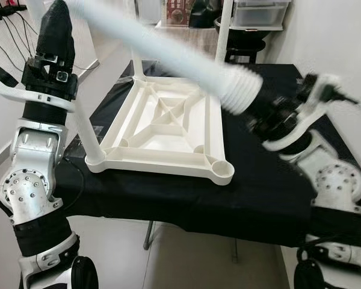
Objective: Building children table
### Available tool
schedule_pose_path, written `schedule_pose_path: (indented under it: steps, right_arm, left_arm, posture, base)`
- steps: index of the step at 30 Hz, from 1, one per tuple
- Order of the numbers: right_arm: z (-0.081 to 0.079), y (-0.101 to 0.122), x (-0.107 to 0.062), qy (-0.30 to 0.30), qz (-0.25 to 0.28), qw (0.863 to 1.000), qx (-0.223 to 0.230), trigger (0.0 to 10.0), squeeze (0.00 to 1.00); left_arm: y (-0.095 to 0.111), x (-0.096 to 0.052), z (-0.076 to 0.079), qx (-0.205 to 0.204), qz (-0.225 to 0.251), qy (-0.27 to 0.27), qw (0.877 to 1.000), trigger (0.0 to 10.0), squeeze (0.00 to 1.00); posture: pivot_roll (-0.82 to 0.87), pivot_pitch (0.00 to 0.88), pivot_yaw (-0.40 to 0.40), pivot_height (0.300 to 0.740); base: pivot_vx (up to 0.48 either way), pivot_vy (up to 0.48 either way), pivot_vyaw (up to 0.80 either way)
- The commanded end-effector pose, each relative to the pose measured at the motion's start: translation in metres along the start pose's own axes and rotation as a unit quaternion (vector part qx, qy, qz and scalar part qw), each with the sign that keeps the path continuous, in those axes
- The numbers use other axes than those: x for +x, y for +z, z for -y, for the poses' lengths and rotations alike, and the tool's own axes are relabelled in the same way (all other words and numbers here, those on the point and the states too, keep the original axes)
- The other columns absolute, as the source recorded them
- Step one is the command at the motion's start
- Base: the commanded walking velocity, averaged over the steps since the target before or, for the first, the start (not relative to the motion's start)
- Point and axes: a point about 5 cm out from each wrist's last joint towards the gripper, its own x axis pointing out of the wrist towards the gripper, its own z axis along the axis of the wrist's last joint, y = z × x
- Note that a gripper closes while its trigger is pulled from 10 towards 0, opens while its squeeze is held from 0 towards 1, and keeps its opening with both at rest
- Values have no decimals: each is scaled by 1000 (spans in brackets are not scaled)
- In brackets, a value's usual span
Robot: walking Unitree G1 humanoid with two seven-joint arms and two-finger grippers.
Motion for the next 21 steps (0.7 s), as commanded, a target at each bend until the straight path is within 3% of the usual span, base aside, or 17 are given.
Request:
schedule_pose_path:
  steps: [1,2,9,10,21]
  right_arm:
    - [-6,-1,4,22,-7,1000,-5,0,0]
    - [-8,-3,5,28,-14,1000,-4,0,0]
    - [-17,-16,8,46,-59,997,-11,0,0]
    - [-16,-20,10,42,-65,997,-13,0,0]
    - [-5,-34,11,7,-80,997,-6,0,0]
  left_arm:
    - [0,-2,1,-1,-6,-6,1000,10000,604]
    - [0,-2,2,-1,-7,-9,1000,10000,0]
    - [0,-2,5,-5,-6,-17,1000,10000,0]
    - [-1,-3,6,-11,-6,-22,1000,0,0]
    - [-6,-3,12,-44,16,-34,998,0,0]
  posture:
    - [-45,32,19,740]
    - [-45,34,19,740]
    - [-46,35,20,740]
    - [-46,35,20,740]
    - [-51,34,2,740]
  base:
    - [0,0,0]
    - [0,0,0]
    - [0,0,0]
    - [0,0,0]
    - [0,0,0]
